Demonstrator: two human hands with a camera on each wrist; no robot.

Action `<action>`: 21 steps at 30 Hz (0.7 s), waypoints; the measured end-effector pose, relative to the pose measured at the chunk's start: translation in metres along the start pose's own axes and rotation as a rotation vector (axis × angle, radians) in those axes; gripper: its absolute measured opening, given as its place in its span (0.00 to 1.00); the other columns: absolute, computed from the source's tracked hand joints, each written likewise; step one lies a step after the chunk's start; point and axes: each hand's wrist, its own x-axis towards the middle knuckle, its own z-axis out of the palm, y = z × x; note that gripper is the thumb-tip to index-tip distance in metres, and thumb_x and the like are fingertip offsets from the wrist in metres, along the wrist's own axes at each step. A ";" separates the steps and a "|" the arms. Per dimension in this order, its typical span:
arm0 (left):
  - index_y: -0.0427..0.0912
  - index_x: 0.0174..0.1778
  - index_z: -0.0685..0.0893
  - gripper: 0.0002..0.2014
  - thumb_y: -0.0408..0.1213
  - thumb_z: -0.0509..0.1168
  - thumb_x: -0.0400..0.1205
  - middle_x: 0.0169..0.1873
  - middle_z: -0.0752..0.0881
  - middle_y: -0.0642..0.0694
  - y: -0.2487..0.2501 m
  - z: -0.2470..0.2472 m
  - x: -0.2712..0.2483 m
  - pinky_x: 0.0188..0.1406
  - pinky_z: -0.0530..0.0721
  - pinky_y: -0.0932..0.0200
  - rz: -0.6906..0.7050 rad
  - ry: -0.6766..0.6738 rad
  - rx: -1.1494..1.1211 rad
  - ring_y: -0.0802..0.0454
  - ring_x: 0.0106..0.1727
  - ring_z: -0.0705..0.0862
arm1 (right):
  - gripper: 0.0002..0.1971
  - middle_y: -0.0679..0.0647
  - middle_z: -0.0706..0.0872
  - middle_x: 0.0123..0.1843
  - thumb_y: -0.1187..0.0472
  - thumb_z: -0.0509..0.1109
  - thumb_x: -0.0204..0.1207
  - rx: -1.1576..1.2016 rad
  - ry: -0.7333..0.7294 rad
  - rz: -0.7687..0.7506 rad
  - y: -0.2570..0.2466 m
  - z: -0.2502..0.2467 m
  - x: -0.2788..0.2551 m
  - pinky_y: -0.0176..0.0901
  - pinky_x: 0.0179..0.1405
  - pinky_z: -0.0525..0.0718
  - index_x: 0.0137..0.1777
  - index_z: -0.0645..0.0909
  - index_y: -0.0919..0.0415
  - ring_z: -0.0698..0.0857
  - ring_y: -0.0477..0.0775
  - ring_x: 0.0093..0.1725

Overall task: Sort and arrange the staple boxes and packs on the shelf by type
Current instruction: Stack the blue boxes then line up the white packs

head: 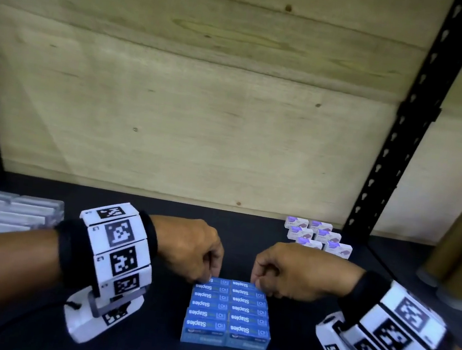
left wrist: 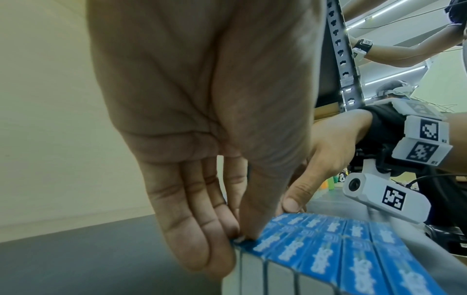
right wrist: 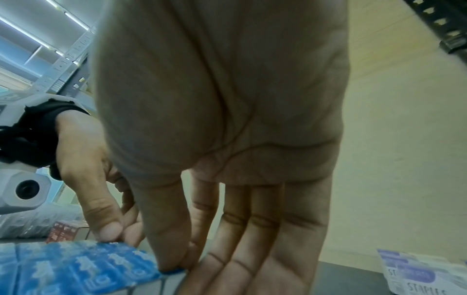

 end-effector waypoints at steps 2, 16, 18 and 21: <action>0.50 0.53 0.88 0.08 0.38 0.67 0.80 0.40 0.89 0.59 0.001 0.000 0.001 0.44 0.82 0.70 0.003 0.000 0.006 0.66 0.38 0.84 | 0.05 0.48 0.90 0.40 0.57 0.67 0.82 -0.019 0.007 -0.004 -0.001 0.000 0.001 0.31 0.39 0.79 0.50 0.86 0.50 0.83 0.38 0.33; 0.60 0.69 0.76 0.37 0.67 0.75 0.65 0.54 0.74 0.64 -0.006 -0.014 -0.034 0.40 0.74 0.74 -0.004 -0.056 0.135 0.66 0.49 0.77 | 0.38 0.38 0.83 0.58 0.26 0.73 0.62 -0.111 -0.093 0.052 -0.004 -0.010 -0.041 0.38 0.65 0.81 0.72 0.69 0.36 0.83 0.38 0.59; 0.58 0.72 0.73 0.44 0.68 0.77 0.61 0.60 0.72 0.63 -0.008 -0.011 -0.036 0.53 0.78 0.68 0.014 -0.068 0.163 0.64 0.55 0.76 | 0.43 0.36 0.80 0.62 0.25 0.75 0.58 -0.163 -0.096 0.041 -0.007 -0.006 -0.045 0.41 0.65 0.81 0.73 0.68 0.38 0.82 0.38 0.62; 0.56 0.71 0.74 0.44 0.68 0.77 0.60 0.62 0.70 0.64 -0.007 -0.003 -0.035 0.59 0.77 0.65 0.049 -0.063 0.191 0.64 0.56 0.74 | 0.44 0.32 0.76 0.63 0.25 0.77 0.56 -0.179 -0.090 0.029 -0.008 0.002 -0.046 0.43 0.65 0.81 0.71 0.67 0.38 0.80 0.37 0.62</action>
